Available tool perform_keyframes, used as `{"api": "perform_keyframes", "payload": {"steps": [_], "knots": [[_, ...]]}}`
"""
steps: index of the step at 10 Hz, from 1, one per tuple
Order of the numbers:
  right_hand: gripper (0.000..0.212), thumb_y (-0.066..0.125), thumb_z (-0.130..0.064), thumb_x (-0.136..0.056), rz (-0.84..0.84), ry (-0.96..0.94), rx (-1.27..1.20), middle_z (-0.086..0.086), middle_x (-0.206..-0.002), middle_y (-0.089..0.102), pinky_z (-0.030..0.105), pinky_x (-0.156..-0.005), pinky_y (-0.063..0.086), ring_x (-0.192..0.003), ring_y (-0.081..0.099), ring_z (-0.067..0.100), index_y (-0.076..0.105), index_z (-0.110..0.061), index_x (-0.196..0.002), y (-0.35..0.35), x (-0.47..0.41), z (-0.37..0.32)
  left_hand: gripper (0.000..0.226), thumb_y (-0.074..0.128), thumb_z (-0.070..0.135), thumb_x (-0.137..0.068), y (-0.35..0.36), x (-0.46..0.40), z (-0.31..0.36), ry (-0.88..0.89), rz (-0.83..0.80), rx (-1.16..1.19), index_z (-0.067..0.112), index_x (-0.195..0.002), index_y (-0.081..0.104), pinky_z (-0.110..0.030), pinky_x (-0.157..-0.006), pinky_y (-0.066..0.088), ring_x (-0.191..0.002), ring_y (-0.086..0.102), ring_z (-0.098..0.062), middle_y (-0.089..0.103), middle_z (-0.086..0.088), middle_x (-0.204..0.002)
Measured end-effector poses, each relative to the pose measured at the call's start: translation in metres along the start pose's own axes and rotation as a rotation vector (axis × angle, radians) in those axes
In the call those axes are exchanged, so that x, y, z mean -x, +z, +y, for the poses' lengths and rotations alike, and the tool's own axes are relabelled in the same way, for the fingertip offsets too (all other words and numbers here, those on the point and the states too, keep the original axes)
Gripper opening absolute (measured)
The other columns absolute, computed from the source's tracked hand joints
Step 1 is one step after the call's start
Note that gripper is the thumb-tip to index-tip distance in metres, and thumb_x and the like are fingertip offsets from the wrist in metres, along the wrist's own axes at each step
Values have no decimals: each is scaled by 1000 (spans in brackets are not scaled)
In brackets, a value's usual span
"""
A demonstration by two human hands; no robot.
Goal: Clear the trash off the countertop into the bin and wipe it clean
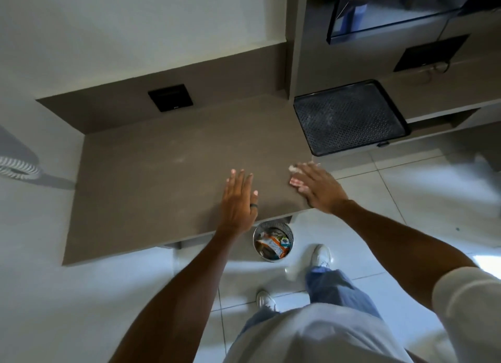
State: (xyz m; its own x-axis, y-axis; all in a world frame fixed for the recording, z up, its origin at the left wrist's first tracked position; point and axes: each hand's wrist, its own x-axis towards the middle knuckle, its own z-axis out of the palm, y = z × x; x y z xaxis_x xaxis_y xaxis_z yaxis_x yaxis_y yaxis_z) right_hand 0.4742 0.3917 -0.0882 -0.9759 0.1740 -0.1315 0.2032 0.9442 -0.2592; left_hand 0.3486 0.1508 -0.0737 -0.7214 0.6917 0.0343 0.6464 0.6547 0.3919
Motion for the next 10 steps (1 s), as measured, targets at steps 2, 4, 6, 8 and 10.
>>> {"api": "perform_keyframes", "payload": {"steps": [2,4,6,8,10], "knots": [[48,45,-11,-105,237,461,-660,13,-161,38,41,-125,31,-149,37,30,41,-9,-153,-20,-42,27,55,44,23,-106,16,-51,39,37,-50,-71,7,-157,37,-50,-131,14,-160,13,-38,27,-17,-169],[53,66,-10,-96,364,815,-1626,21,-124,61,59,-106,51,-106,63,33,45,4,-143,-52,-111,94,55,46,24,-104,27,-127,70,38,-90,-121,7,-156,37,-51,-131,17,-160,12,-38,30,-18,-167],[39,68,-3,-90,258,965,-1758,19,-124,70,48,-107,53,-111,69,33,64,3,-128,-63,-195,166,54,46,31,-104,49,-200,90,11,-86,-198,13,-154,36,-50,-130,22,-159,15,-39,32,-17,-166],[44,66,-17,-90,181,808,-1019,20,-135,63,43,-107,51,-124,61,35,60,-2,-132,-54,-248,186,53,47,30,-104,63,-228,89,41,-48,-249,10,-153,41,-53,-127,27,-157,18,-42,35,-20,-164],[45,53,-15,-87,581,475,-331,21,-130,60,49,-98,47,-118,56,41,57,-4,-131,-72,-199,124,54,46,31,-104,18,-196,89,-27,105,-271,11,-154,41,-59,-125,27,-157,20,-41,30,-20,-166]]}}
